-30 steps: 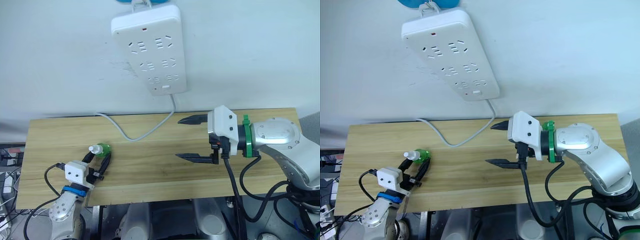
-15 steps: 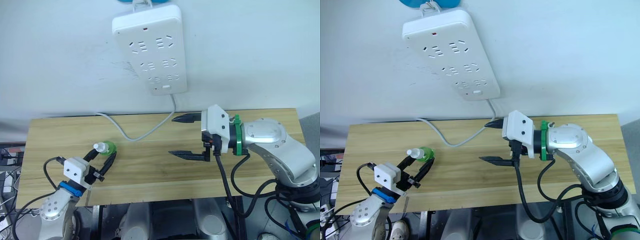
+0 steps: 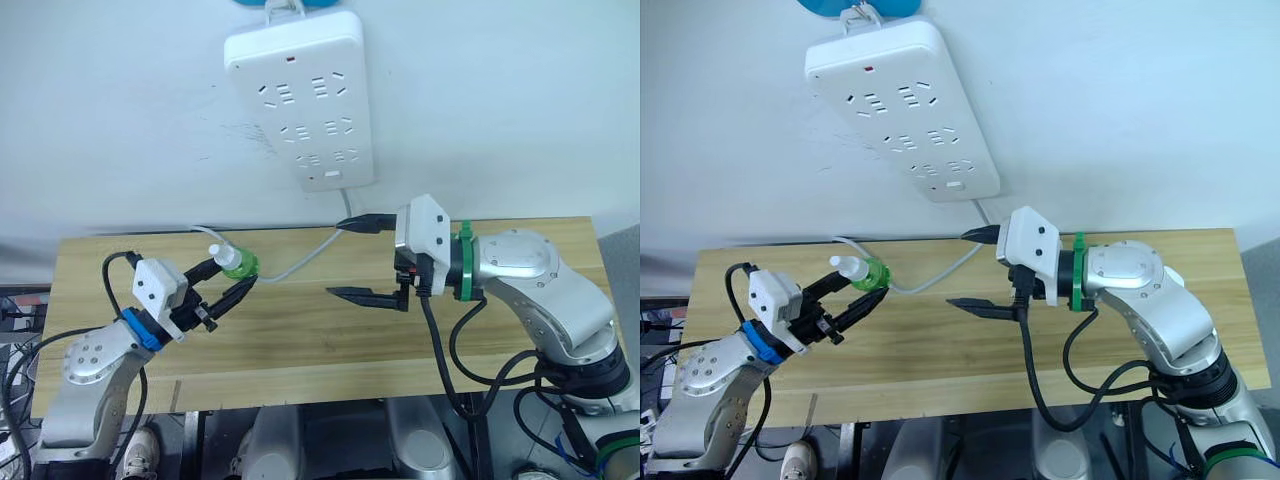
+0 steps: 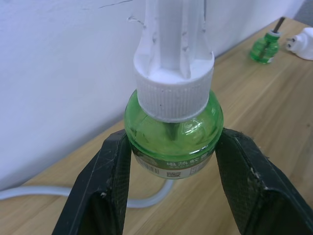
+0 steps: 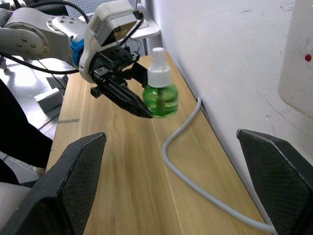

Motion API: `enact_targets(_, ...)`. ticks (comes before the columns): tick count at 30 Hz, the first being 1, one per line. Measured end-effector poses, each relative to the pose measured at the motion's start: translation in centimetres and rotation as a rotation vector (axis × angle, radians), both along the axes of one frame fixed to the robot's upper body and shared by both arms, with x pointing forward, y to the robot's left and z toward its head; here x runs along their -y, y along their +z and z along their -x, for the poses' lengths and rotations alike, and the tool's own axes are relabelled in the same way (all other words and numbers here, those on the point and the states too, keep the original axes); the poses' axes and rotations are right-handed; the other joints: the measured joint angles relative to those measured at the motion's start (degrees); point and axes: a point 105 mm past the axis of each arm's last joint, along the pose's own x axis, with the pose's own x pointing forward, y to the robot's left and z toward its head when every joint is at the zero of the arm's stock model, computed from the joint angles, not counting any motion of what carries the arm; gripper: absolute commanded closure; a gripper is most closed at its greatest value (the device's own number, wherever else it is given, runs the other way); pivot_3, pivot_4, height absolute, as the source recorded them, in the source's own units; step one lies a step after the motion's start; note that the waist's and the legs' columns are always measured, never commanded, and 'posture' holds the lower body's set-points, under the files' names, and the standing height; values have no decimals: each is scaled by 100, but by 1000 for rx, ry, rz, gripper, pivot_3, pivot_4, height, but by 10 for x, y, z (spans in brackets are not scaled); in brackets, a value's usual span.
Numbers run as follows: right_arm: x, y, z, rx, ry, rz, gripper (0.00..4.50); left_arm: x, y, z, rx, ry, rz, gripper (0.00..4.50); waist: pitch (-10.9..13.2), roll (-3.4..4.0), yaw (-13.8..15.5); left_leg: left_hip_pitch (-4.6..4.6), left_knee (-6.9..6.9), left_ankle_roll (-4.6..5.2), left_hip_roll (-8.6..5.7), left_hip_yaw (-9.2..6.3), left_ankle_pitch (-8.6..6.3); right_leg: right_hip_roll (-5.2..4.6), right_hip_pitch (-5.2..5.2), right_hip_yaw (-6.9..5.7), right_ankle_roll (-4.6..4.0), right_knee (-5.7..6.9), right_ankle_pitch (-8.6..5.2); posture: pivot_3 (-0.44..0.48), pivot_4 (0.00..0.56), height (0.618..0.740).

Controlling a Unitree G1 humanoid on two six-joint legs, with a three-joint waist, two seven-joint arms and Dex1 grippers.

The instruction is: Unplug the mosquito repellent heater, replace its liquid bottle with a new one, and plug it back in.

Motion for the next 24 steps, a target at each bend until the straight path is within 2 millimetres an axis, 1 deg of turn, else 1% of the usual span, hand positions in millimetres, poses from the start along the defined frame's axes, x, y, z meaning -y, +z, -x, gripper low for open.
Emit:
enact_targets(5, -2, 5, 0, -26, 4, -33, 0, 11, 18, -6, 15, -84, -36, 2254, -37, -7, 4, -2, 2, -6, 0, -4, 3, 0, 0, -6, 0, 3, 0, -198, 368, 740)
enact_targets(9, -3, 9, -1, -20, -2, -41, 0, 26, 30, -9, 33, -186, -78, 2254, -104, -19, -1, -5, 3, -7, -2, -2, 4, -1, -4, -12, 0, 3, 1, -210, 345, 740)
enact_targets(15, -2, 12, 0, -41, 0, -60, 0, 42, 41, -7, 48, -324, -153, 2254, -214, -20, -22, -7, 4, -9, -2, -1, 5, -1, -7, -15, 0, 7, 1, -225, 323, 740)
enact_targets(18, -3, 14, 0, -32, 1, -61, 0, 48, 46, -6, 63, -375, -185, 2254, -261, -22, -31, -6, 8, -8, -2, 1, 5, -1, -7, -14, 0, 11, 1, -228, 323, 740)
enact_targets(22, -5, 21, -1, -14, -1, -72, 0, 55, 51, -6, 78, -427, -212, 2254, -275, -23, -33, -6, 17, -12, -2, 1, 8, 0, -10, -14, 0, 35, 1, -231, 352, 740)
enact_targets(23, -5, 22, -1, -9, 1, -74, 0, 57, 50, -6, 77, -435, -221, 2254, -276, -23, -34, -6, 18, -13, -2, 3, 8, 0, -15, -14, 0, 44, 1, -231, 352, 740)
enact_targets(24, -6, 24, -1, -6, 2, -75, 0, 58, 50, -6, 75, -439, -229, 2254, -276, -23, -35, -6, 19, -14, -2, 6, 9, 0, -19, -15, 0, 52, 1, -235, 370, 740)
